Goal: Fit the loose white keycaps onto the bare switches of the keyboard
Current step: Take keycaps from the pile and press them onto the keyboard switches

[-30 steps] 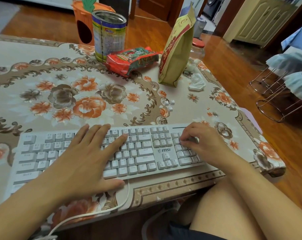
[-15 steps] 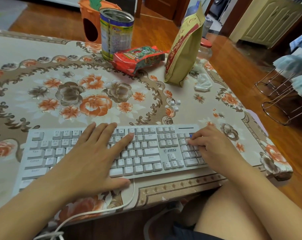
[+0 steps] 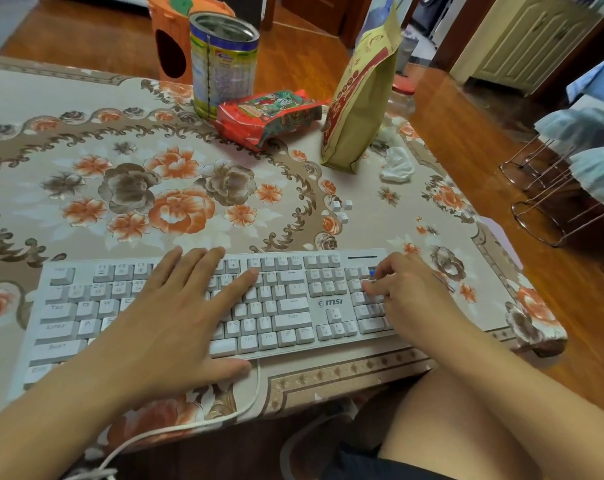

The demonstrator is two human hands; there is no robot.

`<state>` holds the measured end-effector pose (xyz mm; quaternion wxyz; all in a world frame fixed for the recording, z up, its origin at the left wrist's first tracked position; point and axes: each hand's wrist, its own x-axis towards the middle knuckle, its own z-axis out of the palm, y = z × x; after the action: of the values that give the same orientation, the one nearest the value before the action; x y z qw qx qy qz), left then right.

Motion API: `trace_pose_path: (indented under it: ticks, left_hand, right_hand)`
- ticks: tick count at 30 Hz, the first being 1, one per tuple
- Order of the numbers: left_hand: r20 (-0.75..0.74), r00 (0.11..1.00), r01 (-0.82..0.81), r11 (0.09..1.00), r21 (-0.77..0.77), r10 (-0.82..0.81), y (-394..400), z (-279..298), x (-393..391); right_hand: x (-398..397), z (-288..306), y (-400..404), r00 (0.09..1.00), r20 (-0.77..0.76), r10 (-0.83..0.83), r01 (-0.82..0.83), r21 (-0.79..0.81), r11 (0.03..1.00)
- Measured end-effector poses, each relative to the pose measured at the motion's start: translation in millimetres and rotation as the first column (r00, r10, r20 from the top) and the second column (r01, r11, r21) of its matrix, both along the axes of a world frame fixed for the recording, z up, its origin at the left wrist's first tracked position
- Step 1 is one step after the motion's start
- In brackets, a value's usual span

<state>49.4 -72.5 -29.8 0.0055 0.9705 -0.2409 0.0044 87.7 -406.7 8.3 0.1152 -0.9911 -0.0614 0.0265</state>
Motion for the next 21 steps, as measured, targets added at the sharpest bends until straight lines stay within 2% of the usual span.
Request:
trace_pose_path:
  ticks: [2, 5, 10, 16, 21]
  left_hand:
    - [0.003, 1.000, 0.000, 1.000, -0.001, 0.000, -1, 1, -1]
    - [0.009, 1.000, 0.005, 1.000, -0.008, -0.005, -3, 4, -2]
    - [0.006, 1.000, -0.008, 1.000, -0.021, 0.008, -2, 3, -2]
    - [0.021, 1.000, 0.007, 0.999, -0.036, -0.006, -1, 1, -2]
    - [0.020, 1.000, 0.009, 0.999, -0.042, -0.008, 0, 1, 0]
  right_hand:
    - [-2, 7, 2, 0.997, -0.038, 0.064, -0.066, -0.049, 0.997]
    - [2, 28, -10, 0.978, -0.195, 0.070, -0.068, 0.016, 0.998]
    - [53, 50, -12, 0.998, -0.048, -0.049, 0.057, 0.202, 0.978]
    - [129, 12, 20, 0.998, -0.025, -0.052, 0.054, 0.095, 0.994]
    - [150, -7, 32, 0.997, -0.035, 0.068, -0.072, -0.135, 0.988]
